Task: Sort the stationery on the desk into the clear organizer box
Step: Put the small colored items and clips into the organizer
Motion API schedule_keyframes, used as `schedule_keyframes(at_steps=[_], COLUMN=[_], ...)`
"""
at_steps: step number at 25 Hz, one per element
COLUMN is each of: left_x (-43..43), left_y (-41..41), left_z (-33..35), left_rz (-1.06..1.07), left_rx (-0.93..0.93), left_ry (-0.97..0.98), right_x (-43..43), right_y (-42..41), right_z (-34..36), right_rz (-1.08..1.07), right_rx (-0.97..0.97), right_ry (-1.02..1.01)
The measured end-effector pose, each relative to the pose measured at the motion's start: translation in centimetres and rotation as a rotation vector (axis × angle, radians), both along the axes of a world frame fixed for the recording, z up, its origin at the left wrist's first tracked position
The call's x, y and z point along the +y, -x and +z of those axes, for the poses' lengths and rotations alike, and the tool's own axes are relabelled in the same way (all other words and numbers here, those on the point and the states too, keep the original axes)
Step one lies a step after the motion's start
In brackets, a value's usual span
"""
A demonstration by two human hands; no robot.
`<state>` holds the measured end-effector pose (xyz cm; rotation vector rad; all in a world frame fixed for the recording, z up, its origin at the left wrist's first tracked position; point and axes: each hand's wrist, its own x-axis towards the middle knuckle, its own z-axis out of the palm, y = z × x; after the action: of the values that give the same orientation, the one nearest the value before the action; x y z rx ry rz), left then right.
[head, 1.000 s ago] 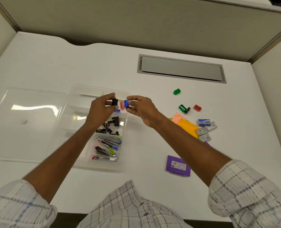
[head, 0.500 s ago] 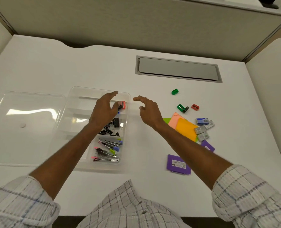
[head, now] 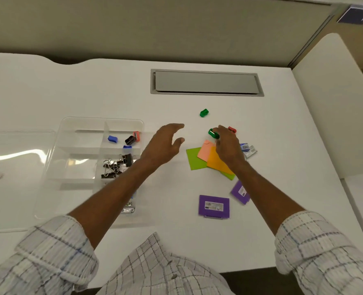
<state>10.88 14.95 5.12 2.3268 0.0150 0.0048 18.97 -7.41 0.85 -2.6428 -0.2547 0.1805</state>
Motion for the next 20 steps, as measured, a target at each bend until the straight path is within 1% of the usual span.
schedule_keyframes(at_steps=[3,8,10,12,14,17,20], left_x=[-2.0,-4.6,-5.5,-6.5,-7.5,-9.1,-9.8], left_y=[-1.3,-3.4,-4.2,-5.2,-6.3,-7.9,-9.5], left_z=[-0.1,-0.5,-1.0,-1.5,-2.2,-3.2,-4.1], left_rz=[-0.06,-0.11,-0.13,-0.151,-0.159,-0.172,-0.24], left_rx=[0.011,0.049,0.067,0.091,0.109,0.133,0.154], left_ry=[-0.029,-0.065,-0.082,-0.097,-0.111,-0.139,-0.253], right_x=[-0.8,-1.3,-1.9,-2.8,-3.8,-5.5,-7.1], right_y=[-0.8,-1.8,-2.1,-2.8,-3.7,-5.6,-6.8], right_z=[-0.6,-0.7,-0.4,0.2,0.9,1.5,1.0], right_rz=[0.034,-0.001,-0.069,-0.138,-0.158,-0.136,-0.107], right_rx=[0.025,-0.028,-0.049,-0.104,-0.144,-0.053,0.014], right_ry=[0.042,0.02,-0.021,-0.108,-0.144,-0.126,-0.083])
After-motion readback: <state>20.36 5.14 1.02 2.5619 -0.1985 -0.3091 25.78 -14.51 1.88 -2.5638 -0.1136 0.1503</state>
